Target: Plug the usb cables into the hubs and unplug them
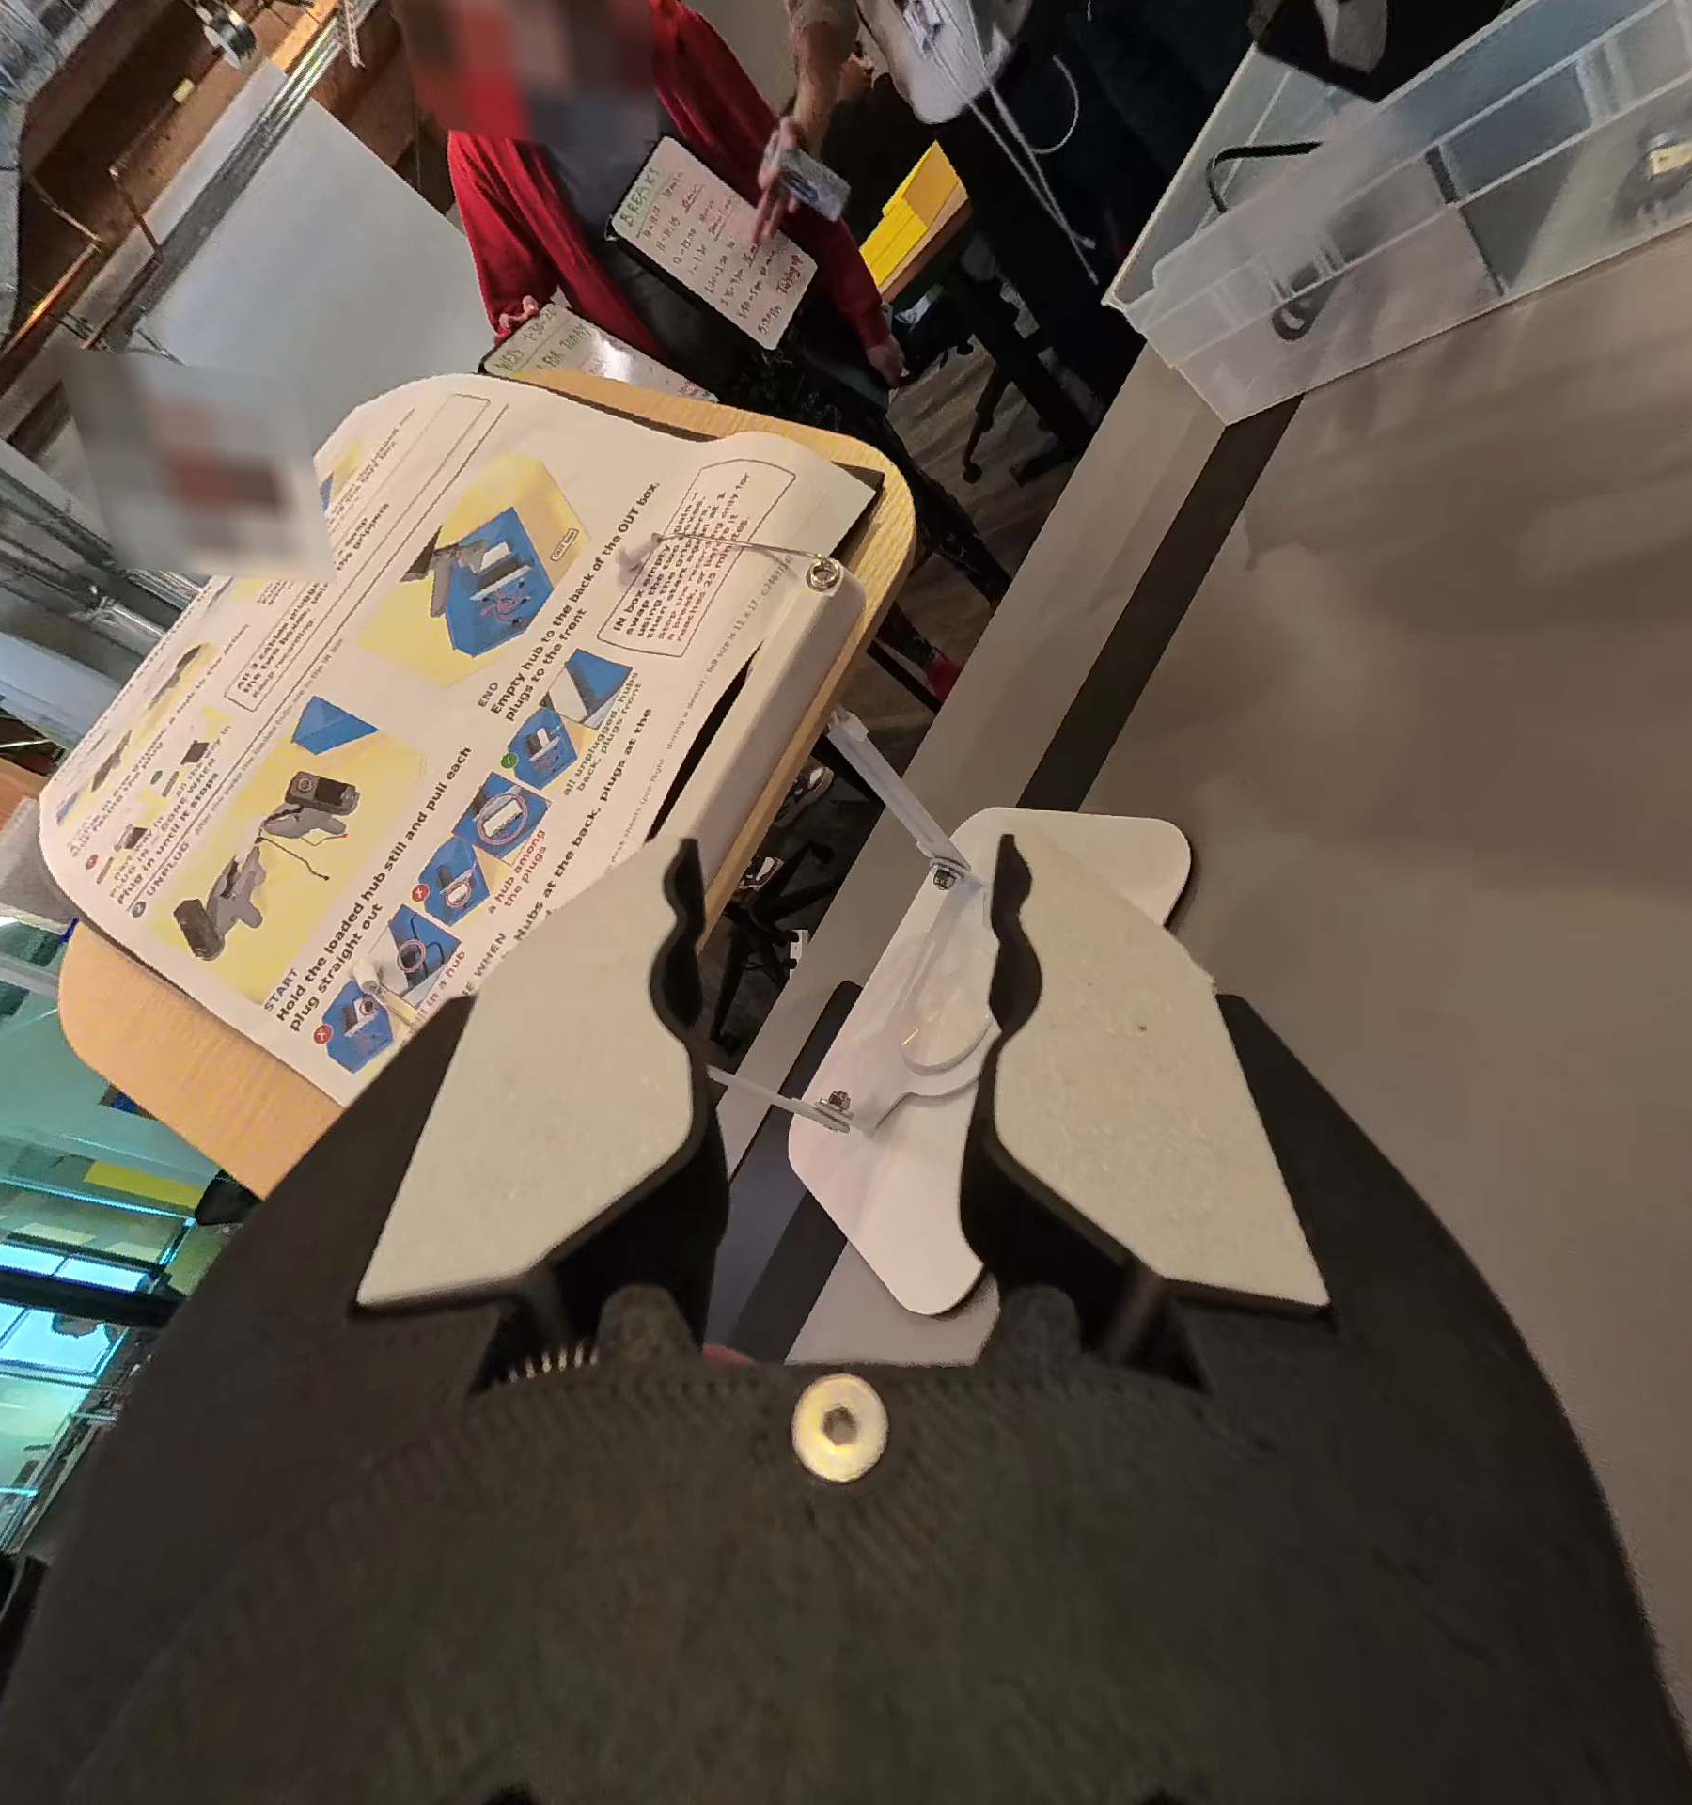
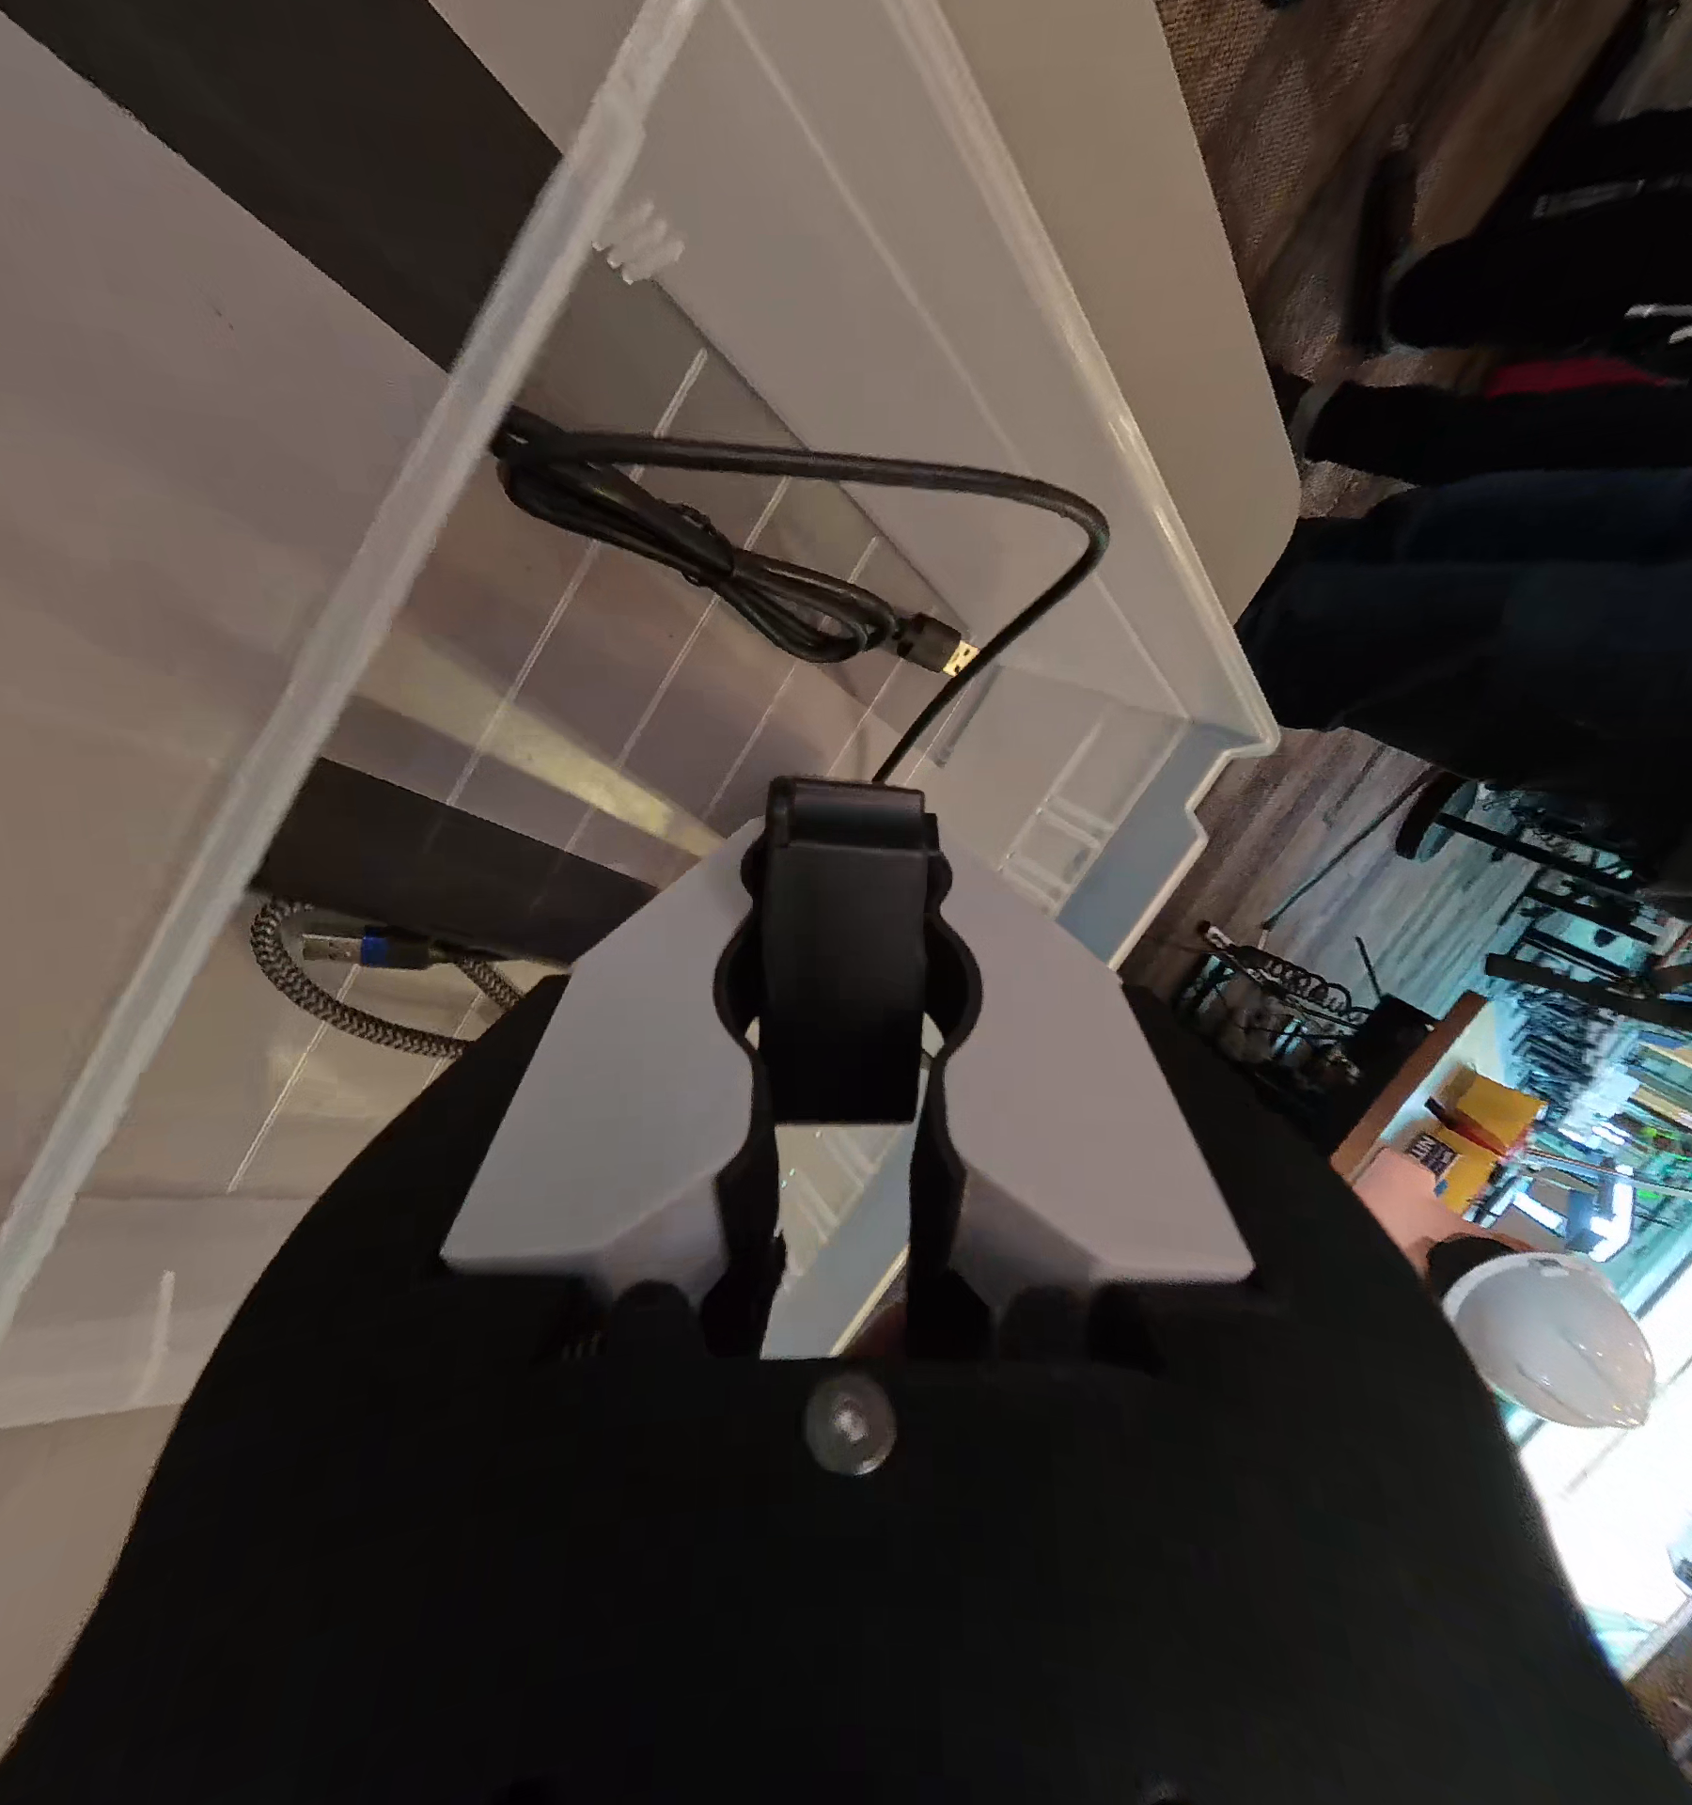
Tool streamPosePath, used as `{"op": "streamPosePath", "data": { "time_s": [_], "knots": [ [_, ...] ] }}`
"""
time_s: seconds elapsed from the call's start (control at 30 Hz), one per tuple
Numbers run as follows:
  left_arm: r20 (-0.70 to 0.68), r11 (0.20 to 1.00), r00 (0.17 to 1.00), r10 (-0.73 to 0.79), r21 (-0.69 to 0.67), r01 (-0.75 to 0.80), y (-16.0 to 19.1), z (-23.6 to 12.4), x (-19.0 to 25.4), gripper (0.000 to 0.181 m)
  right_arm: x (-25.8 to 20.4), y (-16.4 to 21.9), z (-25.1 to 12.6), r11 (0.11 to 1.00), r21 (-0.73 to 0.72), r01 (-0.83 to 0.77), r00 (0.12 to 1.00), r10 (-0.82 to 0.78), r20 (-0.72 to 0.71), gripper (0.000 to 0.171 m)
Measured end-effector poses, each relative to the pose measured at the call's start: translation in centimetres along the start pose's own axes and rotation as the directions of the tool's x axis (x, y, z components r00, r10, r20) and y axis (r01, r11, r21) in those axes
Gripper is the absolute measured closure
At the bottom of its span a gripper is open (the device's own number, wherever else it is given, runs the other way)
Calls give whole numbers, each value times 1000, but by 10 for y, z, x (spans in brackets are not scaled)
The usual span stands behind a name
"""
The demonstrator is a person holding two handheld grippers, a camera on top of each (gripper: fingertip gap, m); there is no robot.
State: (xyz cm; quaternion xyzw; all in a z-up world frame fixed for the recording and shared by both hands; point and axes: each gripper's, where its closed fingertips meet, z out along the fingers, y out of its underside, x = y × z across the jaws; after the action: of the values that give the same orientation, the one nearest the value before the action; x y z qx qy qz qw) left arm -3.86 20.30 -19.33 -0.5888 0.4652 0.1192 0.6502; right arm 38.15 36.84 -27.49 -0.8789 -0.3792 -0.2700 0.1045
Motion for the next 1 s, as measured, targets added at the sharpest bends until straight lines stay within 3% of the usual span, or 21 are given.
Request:
{"op": "streamPosePath", "data": {
  "time_s": [0.13,0.3,0.4,0.57,0.7,1.0],
  "knots": [
    [-8,1000,1000,6,-7,-7,1,1,3,125,-17,-13,9,996,-25,81,995,-83,-48,147],
    [-7,1000,1000,7,-19,-7,2,1,2,125,-27,-16,18,997,17,76,995,-75,-67,142],
    [-10,1000,1000,-1,-22,0,4,1,1,124,-33,-11,19,997,51,51,999,-51,-12,124],
    [-21,999,1000,5,-31,-6,5,3,4,124,-41,-9,11,990,141,1,994,-16,108,120],
    [-21,999,1000,13,-32,-14,4,3,4,123,-36,-4,6,986,161,42,993,-58,100,119],
    [-19,999,1000,17,-34,-18,3,1,1,122,-45,-7,-22,975,221,5,964,-63,259,110]
  ]
}}
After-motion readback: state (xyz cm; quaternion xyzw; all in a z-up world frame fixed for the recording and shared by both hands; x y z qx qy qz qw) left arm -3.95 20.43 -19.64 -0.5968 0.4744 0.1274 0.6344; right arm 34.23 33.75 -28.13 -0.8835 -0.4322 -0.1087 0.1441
